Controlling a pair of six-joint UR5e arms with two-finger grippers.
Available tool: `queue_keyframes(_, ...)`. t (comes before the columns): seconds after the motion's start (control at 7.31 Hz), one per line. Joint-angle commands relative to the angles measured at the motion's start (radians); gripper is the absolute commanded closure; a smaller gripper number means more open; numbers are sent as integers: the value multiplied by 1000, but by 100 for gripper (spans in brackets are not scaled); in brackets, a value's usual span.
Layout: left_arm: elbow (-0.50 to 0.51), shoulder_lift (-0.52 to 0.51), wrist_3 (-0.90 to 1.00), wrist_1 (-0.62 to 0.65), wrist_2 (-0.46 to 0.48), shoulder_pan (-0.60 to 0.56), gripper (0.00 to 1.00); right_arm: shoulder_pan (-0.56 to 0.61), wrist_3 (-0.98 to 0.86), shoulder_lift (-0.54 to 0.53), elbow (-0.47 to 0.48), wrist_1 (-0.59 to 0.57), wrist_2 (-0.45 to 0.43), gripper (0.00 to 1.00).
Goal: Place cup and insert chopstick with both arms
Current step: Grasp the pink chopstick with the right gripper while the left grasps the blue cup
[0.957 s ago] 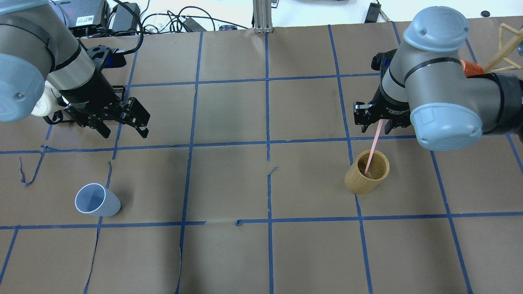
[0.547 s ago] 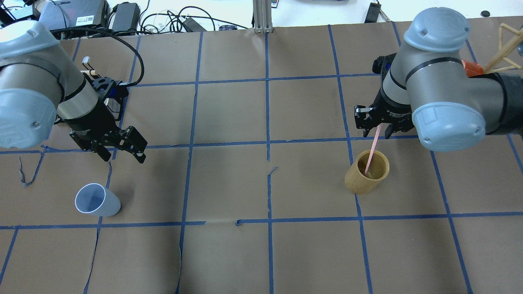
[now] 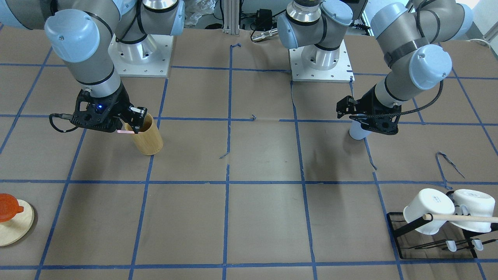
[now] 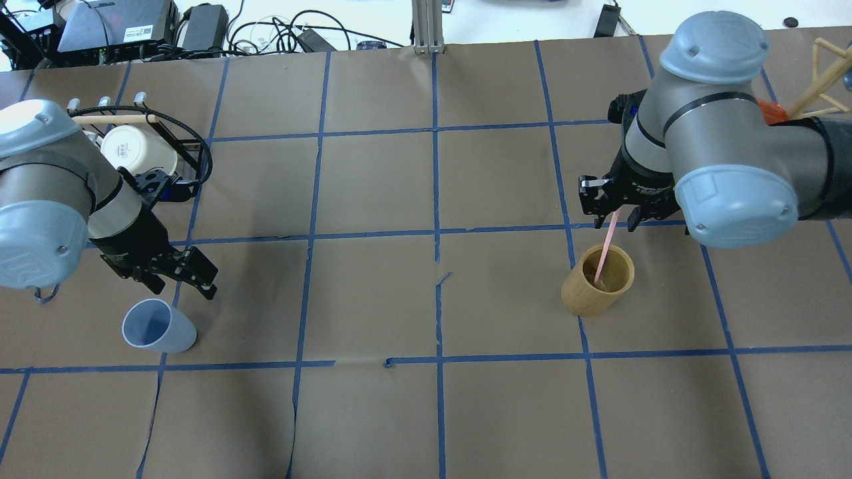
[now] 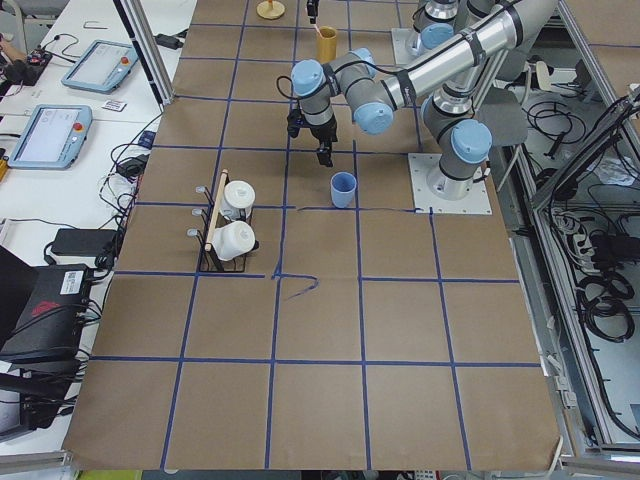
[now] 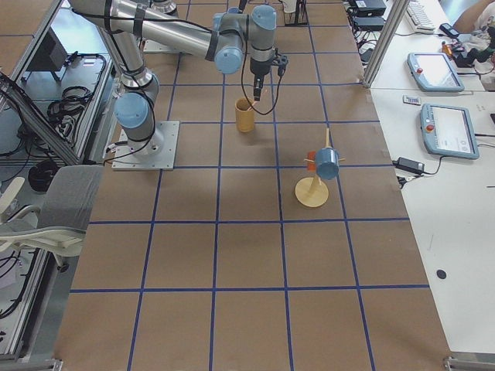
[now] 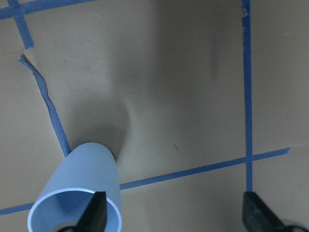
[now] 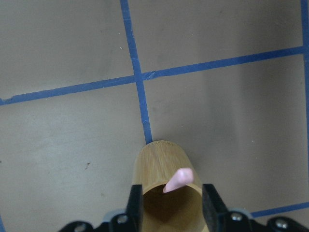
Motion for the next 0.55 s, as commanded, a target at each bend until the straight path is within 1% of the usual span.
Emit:
queue_keyframes(0.0,-11,-7,5,24,33,36,2,2,0,-1,-1,-3,1,53)
queue_keyframes(0.14,-17,-7,6,26,32,56,6,0,0,-1,-1,-1,1,67)
queue_keyframes(0.41,-50,-5,28,26,33,62,6,0,0,-1,-4,-4,1,72)
